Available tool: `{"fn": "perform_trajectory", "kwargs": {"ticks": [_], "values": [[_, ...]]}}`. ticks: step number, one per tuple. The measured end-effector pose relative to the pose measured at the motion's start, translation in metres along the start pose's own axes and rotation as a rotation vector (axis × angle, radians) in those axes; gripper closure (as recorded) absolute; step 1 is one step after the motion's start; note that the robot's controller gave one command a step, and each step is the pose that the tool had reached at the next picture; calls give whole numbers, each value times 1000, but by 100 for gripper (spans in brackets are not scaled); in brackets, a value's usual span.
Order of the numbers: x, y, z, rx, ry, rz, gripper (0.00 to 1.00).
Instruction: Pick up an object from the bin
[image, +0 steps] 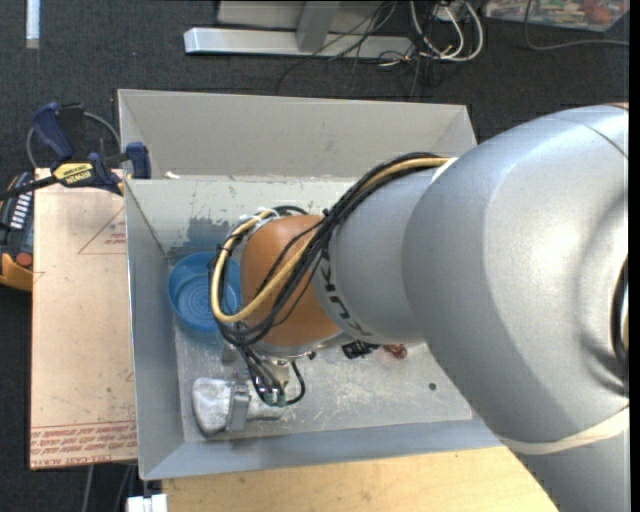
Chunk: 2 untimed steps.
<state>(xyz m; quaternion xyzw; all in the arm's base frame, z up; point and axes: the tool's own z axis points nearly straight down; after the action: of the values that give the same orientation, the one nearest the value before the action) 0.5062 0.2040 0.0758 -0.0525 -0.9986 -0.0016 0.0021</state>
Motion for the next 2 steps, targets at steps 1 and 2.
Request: {"fn": "perform_trajectory", "kwargs": {"ticks": [1,2], "values": [[-5,-55,5,0,-19,-103,0],[29,36,6,9,1,0,100]]}}
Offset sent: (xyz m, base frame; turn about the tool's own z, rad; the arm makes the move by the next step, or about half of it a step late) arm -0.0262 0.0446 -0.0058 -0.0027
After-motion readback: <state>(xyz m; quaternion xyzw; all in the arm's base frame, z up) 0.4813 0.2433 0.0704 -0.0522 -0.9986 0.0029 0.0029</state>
